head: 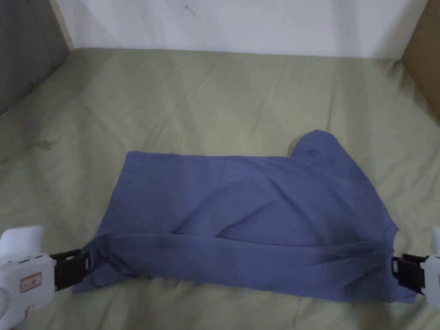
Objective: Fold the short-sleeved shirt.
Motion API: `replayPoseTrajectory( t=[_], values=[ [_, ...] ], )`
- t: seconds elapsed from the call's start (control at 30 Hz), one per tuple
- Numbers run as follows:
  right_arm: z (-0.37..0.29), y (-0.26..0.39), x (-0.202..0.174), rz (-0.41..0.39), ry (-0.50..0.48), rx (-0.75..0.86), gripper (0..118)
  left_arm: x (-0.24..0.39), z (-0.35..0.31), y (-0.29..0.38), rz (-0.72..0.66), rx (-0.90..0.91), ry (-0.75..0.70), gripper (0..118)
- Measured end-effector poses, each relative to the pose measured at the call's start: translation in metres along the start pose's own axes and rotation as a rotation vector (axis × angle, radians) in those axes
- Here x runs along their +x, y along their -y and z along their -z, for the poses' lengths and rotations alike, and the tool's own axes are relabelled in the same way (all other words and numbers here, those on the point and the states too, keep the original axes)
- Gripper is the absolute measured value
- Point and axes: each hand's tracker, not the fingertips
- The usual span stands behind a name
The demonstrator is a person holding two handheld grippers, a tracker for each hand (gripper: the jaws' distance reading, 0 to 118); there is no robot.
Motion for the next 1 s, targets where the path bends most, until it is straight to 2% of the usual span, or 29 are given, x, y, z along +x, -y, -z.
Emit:
replayPoseTrajectory(
  t=[0.03,0.07,0.13,0.17,0.23,0.27,0.33,0.37,0.47,0.53,0.57,0.6,0.63,0.67,0.7,0.73,0.77,0.8,0.83,0.9,1.0],
  values=[
    [-0.004,0.008,-0.001,0.009,-0.004,0.003,4,-0.006,-0.001,0.003,-0.01,-0.001,0.024,16],
    [-0.007,0.017,-0.003,0.048,-0.018,-0.012,0,-0.007,-0.003,0.011,-0.014,-0.008,0.03,0],
    [-0.013,0.034,-0.005,0.106,-0.08,-0.025,0,-0.009,0.002,0.022,-0.049,-0.016,0.03,0],
    [-0.016,0.043,-0.008,0.137,-0.082,-0.034,0,-0.013,0.008,0.025,-0.044,-0.03,0.025,0],
    [-0.018,0.056,-0.012,0.141,-0.089,-0.043,0,-0.014,0.018,0.032,-0.061,-0.04,0.016,0],
    [-0.019,0.061,-0.013,0.141,-0.085,-0.052,0,-0.015,0.022,0.032,-0.061,-0.04,0.024,13],
    [-0.019,0.068,-0.014,0.15,-0.081,-0.062,0,-0.019,0.034,0.029,-0.059,-0.04,0.023,50],
    [-0.019,0.07,-0.012,0.165,-0.078,-0.071,0,-0.019,0.041,0.026,-0.059,-0.046,0.019,58],
    [-0.014,0.073,-0.007,0.209,-0.085,-0.094,0,-0.015,0.062,0.022,-0.079,-0.085,0.036,65],
    [-0.014,0.072,-0.007,0.206,-0.073,-0.096,0,-0.015,0.085,0.022,-0.113,-0.141,0.049,65],
    [-0.014,0.072,-0.008,0.201,-0.063,-0.095,0,-0.009,0.094,0.024,-0.125,-0.2,0.034,62],
    [-0.013,0.072,-0.008,0.199,-0.057,-0.096,0,-0.005,0.097,0.026,-0.094,-0.183,-0.017,58],
    [-0.012,0.071,-0.008,0.198,-0.059,-0.094,0,-0.002,0.095,0.025,-0.044,-0.148,-0.033,50],
    [-0.011,0.07,-0.008,0.199,-0.06,-0.091,0,-0.001,0.091,0.023,-0.038,-0.12,-0.029,27],
    [-0.009,0.068,-0.008,0.2,-0.055,-0.087,5,0.004,0.084,0.02,-0.069,-0.095,0.0,2],
    [-0.003,0.065,-0.004,0.196,-0.052,-0.087,23,0.004,0.083,0.018,-0.111,-0.065,0.037,2],
    [0.004,0.06,-0.002,0.169,-0.038,-0.112,59,0.003,0.085,0.015,-0.1,-0.09,0.02,2],
    [0.011,0.054,-0.001,0.136,-0.023,-0.141,80,0.005,0.089,0.013,-0.074,-0.1,0.021,2],
    [0.016,0.05,0.0,0.119,-0.015,-0.145,87,0.012,0.086,0.012,-0.046,-0.099,0.013,2],
    [0.025,0.038,0.004,0.105,0.008,-0.112,85,0.02,0.083,0.009,0.062,-0.111,-0.017,2],
    [0.048,0.023,0.015,0.091,-0.024,-0.063,84,0.028,0.073,0.01,0.084,-0.106,-0.02,2]
  ],
)
